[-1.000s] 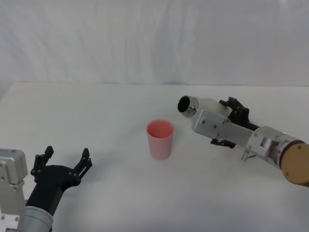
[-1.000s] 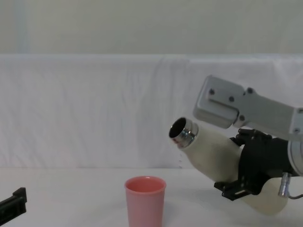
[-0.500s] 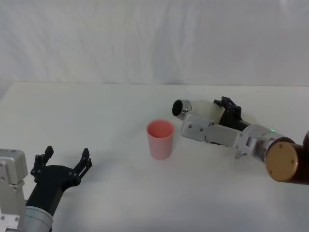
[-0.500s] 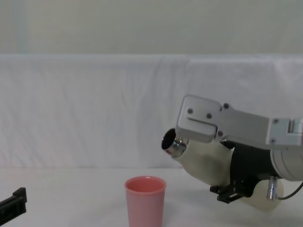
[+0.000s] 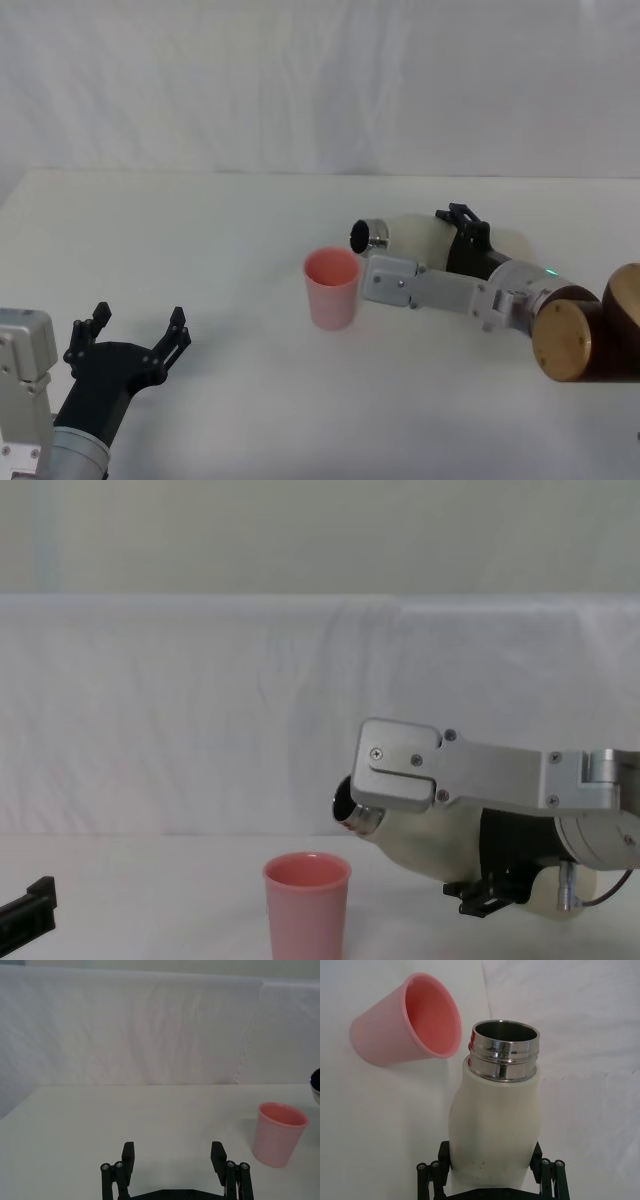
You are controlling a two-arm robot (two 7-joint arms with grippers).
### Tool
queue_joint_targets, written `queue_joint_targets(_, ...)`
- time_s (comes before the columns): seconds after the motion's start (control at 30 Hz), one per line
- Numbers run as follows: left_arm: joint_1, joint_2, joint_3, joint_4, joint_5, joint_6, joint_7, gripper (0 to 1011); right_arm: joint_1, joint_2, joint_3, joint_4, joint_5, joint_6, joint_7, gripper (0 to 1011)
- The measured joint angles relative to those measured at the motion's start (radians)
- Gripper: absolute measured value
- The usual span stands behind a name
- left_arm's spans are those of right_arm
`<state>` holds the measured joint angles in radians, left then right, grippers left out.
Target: Grasp the thermos with one hand and pour water into the cup lid.
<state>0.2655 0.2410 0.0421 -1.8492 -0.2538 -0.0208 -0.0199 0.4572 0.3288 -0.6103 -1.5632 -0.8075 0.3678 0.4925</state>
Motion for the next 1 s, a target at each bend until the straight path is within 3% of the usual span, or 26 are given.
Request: queue_joint_targets(1.0,0.000,0.000,0.000,0.000,0.000,0.000,0.000,1001,0.058,-0.043,-0.046,0.064,-0.133,0.005,0.027,959)
